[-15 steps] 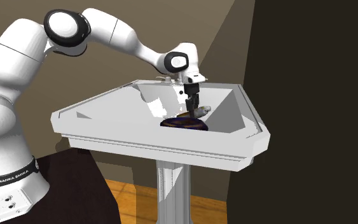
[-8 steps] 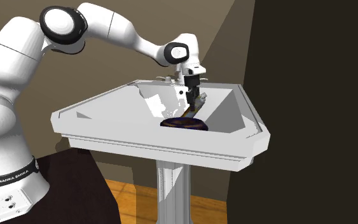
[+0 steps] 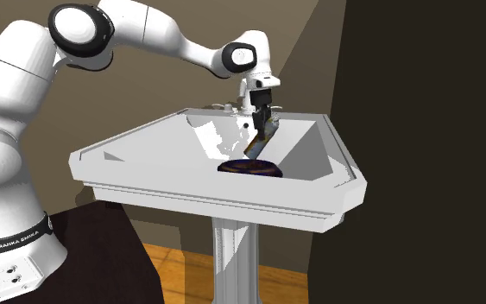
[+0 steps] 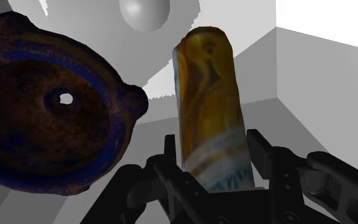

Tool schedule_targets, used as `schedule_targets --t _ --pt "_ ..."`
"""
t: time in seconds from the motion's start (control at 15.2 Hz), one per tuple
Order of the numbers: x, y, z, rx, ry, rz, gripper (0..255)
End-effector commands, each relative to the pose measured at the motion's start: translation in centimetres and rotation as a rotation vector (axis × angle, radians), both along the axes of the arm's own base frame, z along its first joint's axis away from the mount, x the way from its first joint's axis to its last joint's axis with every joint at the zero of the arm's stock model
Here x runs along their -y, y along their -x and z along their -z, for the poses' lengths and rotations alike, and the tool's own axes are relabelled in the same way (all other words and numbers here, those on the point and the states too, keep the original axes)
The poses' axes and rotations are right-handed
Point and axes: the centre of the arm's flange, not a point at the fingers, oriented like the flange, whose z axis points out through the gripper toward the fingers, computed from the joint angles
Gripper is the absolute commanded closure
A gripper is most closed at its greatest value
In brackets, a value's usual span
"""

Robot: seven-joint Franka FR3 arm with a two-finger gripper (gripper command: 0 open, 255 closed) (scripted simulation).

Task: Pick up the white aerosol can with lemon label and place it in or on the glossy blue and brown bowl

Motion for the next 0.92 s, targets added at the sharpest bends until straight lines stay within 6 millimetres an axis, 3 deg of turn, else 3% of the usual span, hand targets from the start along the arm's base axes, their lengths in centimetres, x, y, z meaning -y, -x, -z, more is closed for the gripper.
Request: schedule_targets --t 0.0,0.79,0.86 --pt "0.0 -0.1 -1.0 0.0 0.0 0.0 255" --pt "0.0 -0.1 -6.9 0.0 0.0 0.0 255" --pt "0.7 1.0 -6.9 0.0 0.0 0.0 255"
